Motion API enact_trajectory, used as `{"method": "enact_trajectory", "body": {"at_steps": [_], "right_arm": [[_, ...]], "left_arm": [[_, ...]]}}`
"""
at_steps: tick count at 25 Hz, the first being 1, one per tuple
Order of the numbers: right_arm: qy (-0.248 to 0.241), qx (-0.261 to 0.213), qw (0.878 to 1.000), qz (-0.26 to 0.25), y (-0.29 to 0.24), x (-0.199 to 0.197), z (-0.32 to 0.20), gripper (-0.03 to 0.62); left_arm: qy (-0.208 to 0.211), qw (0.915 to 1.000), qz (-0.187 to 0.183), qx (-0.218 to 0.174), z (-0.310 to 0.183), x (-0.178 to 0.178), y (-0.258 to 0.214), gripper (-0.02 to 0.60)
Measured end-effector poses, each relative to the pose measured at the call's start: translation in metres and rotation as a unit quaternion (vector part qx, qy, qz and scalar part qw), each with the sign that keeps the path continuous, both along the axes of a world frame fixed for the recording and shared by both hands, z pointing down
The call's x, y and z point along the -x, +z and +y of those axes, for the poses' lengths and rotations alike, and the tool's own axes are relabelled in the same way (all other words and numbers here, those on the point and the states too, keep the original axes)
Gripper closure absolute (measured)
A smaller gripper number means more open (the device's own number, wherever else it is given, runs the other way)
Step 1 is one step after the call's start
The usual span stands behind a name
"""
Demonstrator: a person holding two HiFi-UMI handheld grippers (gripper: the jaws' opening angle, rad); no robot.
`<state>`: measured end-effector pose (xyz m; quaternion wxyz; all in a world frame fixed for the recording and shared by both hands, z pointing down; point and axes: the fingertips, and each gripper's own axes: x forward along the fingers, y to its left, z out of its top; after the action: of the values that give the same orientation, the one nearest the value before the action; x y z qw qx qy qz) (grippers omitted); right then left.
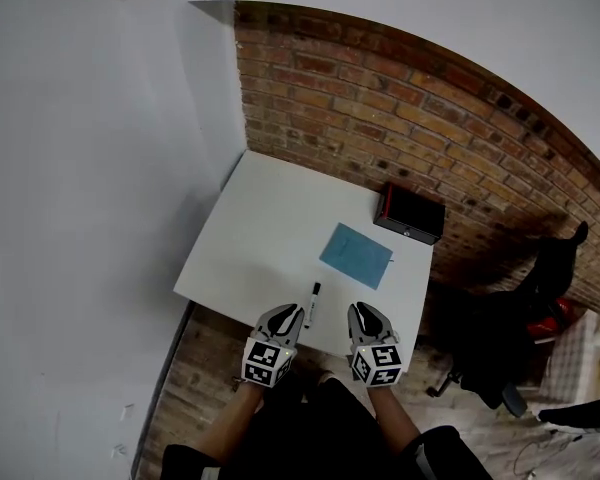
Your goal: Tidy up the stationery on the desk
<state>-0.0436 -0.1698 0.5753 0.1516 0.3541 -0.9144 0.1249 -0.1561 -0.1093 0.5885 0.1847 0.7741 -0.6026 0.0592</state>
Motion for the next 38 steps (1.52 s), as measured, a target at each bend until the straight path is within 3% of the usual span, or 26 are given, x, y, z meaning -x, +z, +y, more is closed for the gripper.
{"method": "enact_trajectory", "body": {"at_steps": [3,10,16,20,28,34,38], "right_arm": [[0.011,0.003,1.000,0.009,0.005,-0.005,-0.011,0.527],[0.034,0.010,0.999,0.013,0.012,-0.020,-0.038,0.497],[0.034,0.015,0.999,0.012,0.022,-0.025,-0.073,0.478],[0.031,0.018,0.999,0.014,0.027,-0.027,-0.109,0.470],[-0.013,0.030,0.999,0.040,0.049,-0.025,-0.176,0.464],[-0.076,0.042,0.994,0.072,0.075,-0.012,-0.208,0.455],[-0.121,0.047,0.987,0.099,0.094,-0.005,-0.223,0.450]], "left_arm": [[0.019,0.9998,0.007,-0.008,-0.013,-0.009,-0.001,0.533],[0.051,0.9984,0.025,0.006,-0.042,-0.033,0.005,0.442],[0.082,0.9963,0.000,0.024,-0.070,-0.055,0.017,0.397],[0.089,0.9946,0.012,0.052,-0.094,-0.063,0.028,0.387],[0.051,0.9931,0.014,0.105,-0.137,-0.075,0.061,0.362],[0.002,0.9840,0.055,0.170,-0.164,-0.081,0.091,0.327],[-0.029,0.9803,0.050,0.189,-0.179,-0.084,0.109,0.321]]}}
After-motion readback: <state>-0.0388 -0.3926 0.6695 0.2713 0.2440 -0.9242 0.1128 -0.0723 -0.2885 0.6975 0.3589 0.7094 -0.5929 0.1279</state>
